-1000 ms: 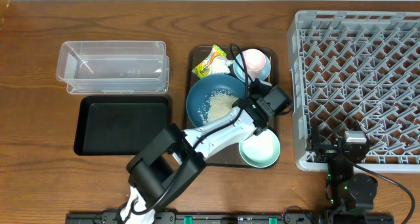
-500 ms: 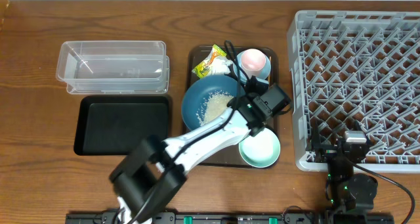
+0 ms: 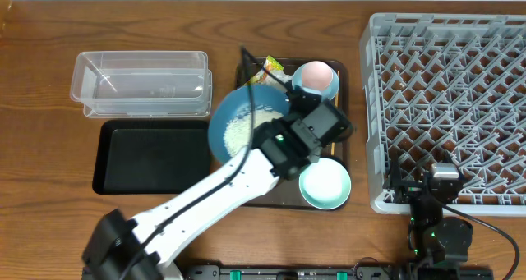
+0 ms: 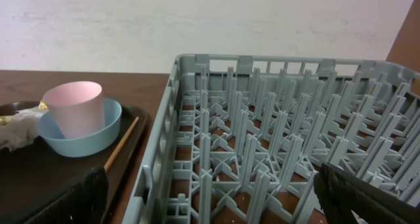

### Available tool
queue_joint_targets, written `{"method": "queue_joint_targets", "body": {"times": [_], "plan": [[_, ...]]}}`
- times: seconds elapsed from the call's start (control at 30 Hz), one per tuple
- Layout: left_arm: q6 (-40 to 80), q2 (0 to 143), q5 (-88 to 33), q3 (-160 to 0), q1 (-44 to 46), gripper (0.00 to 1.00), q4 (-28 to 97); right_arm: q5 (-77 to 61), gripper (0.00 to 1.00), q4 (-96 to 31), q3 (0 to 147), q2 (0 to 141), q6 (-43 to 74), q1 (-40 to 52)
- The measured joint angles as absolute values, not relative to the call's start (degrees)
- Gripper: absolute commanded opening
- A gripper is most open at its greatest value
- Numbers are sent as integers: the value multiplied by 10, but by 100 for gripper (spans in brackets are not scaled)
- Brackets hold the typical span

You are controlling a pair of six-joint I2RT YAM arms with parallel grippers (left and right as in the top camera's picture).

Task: Sort waste into correct bins and load items into the dishwasher rack
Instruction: 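Lift the blue bowl with the left gripper over the black tray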

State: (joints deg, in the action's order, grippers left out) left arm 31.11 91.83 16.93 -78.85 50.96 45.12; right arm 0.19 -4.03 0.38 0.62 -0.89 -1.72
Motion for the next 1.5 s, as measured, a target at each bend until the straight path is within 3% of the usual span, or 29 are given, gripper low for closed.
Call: {"method": "queue_joint_targets", "body": {"times": [0.33,0.87,1.5], "plan": [[315,841,51,-788,372,6,493,2,99,-40,4,6,-9,-17],[284,837,-195,-788,160,6,512,2,99,-40,4,6,-9,-17],[251,837,-397,-764,3,6,526,2,99,-40,4,6,-9,-17]]}}
